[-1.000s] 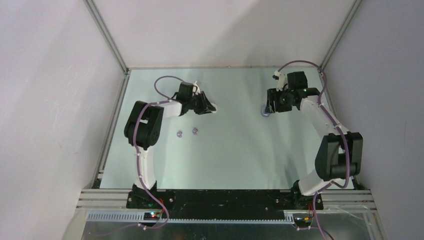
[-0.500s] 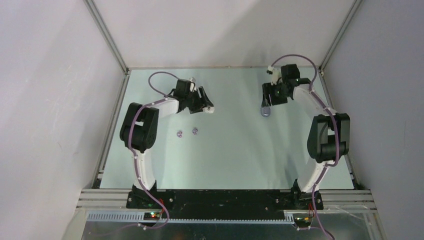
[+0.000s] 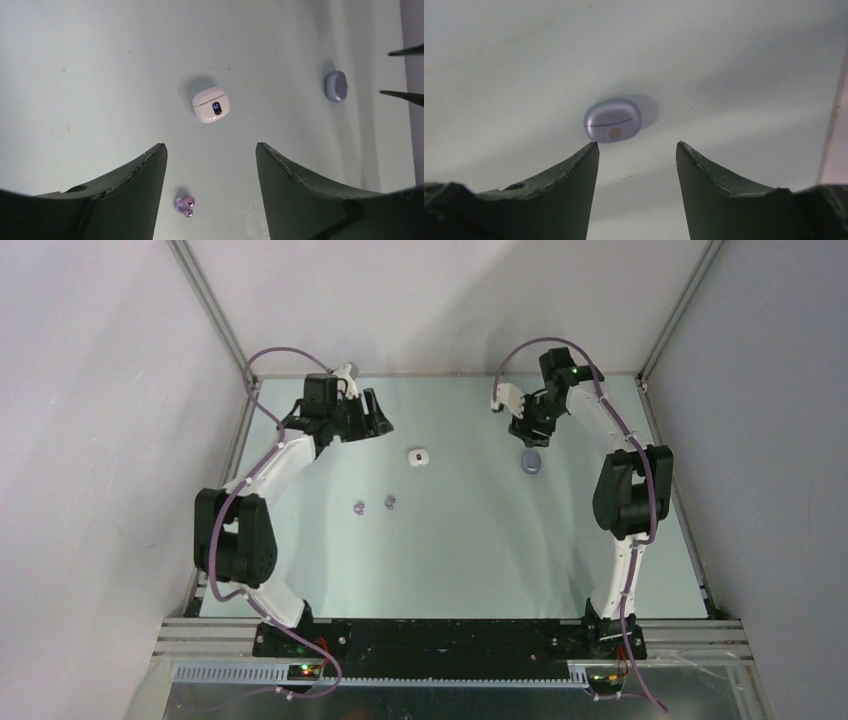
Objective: Insert the wireless bluetooth earbuds into the charging case
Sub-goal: Pick up the charging case at the center of the board.
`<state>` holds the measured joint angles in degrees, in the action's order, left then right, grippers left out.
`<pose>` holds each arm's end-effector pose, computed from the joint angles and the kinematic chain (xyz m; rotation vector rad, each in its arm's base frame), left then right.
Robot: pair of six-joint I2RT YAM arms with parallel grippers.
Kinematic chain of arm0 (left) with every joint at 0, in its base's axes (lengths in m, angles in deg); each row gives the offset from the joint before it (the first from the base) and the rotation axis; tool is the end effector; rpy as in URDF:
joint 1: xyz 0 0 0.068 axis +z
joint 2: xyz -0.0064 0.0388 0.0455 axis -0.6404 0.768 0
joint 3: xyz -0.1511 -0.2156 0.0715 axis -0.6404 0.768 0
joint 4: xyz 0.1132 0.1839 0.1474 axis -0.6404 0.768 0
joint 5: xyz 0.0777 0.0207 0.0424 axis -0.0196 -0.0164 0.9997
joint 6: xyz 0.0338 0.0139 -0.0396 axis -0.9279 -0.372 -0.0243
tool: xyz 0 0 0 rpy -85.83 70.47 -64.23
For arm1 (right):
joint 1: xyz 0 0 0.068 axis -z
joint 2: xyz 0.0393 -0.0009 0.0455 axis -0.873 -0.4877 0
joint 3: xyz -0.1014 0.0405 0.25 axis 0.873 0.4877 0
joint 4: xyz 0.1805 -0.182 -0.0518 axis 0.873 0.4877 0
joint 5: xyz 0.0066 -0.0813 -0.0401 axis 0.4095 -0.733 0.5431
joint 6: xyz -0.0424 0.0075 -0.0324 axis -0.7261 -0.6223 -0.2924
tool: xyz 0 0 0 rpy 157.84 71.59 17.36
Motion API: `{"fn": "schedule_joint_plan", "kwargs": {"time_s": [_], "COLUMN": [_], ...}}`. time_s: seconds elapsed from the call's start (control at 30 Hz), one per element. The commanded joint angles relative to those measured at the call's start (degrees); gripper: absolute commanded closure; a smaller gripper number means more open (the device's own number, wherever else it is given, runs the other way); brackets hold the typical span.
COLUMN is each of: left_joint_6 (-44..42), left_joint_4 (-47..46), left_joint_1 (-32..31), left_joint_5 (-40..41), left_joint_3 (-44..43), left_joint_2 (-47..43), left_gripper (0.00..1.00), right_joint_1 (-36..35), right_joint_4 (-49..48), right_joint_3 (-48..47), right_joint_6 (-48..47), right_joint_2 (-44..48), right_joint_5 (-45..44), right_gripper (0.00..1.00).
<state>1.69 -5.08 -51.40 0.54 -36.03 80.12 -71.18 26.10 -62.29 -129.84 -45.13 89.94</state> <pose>0.3720 -0.0871 0.2738 -0.0279 2.2707 -0.6515 0.4229 0.0900 0.2753 -1.7109 1.9678 0.1469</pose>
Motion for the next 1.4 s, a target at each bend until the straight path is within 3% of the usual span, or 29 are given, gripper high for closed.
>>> {"fn": "schedule_joint_plan", "kwargs": {"time_s": [0.0,0.1,0.23,0.3,0.53,0.7,1.07,1.37], "left_joint_6": [-6.97,-9.24,-10.55,-11.21,-12.71,-14.79,-13.81,-12.51], "left_joint_4": [3.42,2.32,2.04,2.65,6.38,8.59,6.3,4.85], "left_joint_1": [0.15,0.24,0.58,0.57,1.37,1.37,1.43,1.43], "left_joint_5": [-7.98,-14.45,-29.99,-31.84,-30.9,-28.82,-27.22,-27.69], "left_joint_3": [-0.6,1.21,1.61,1.35,-0.48,0.32,2.79,2.9], "left_joint_2": [-5.14,-7.94,-8.6,-9.11,-10.12,-11.89,-12.59,-11.26], "left_gripper": [0.29,0.29,0.29,0.28,0.29,0.3,0.31,0.31], "right_joint_1": [1.21,2.01,2.77,3.09,3.27,1.92,-1.31,-1.21], "right_joint_4": [1.57,1.69,1.66,1.56,-0.69,-0.49,0.38,5.38], "right_joint_3": [3.88,4.52,5.04,5.24,5.11,4.45,1.25,-5.2], "right_joint_6": [-23.77,-30.29,-36.24,-38.55,-41.32,-40.11,-30.75,-23.52], "right_joint_2": [-0.55,-1.66,-3.61,-4.92,-8.84,-10.28,-11.41,-14.69], "right_joint_5": [-3.66,-4.86,-7.97,-9.27,-10.07,-5.83,1.12,1.96], "right_gripper": [0.36,0.35,0.36,0.35,0.35,0.36,0.39,0.38]}}
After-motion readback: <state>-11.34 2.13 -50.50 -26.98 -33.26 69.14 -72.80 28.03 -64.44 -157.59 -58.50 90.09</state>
